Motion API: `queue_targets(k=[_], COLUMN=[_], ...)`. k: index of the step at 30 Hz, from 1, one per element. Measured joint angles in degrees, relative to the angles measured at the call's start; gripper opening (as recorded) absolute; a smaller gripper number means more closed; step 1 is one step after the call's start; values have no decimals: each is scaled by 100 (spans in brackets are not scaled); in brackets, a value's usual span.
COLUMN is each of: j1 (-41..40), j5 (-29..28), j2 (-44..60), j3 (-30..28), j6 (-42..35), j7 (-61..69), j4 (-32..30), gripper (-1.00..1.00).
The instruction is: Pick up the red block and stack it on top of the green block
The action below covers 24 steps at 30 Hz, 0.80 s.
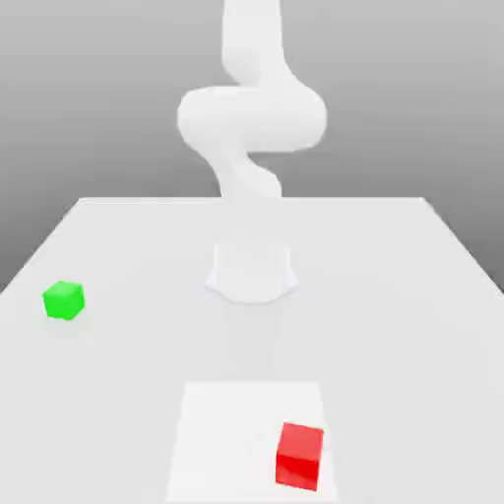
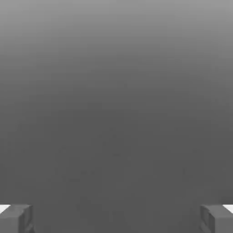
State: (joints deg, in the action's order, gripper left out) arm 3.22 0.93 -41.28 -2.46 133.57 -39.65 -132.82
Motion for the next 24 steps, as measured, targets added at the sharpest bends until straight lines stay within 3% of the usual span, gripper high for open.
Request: queue_targets(k=[11,19,24], j1=[1180,1602,1723], j5=[578,957,899], j2=[2036,3495,4354], j3=[-871,-1050,-1004], j6=[786,1347,1726], j7=[2865,4890,5945], j4=[-456,-781,-995], gripper=[0,0,0])
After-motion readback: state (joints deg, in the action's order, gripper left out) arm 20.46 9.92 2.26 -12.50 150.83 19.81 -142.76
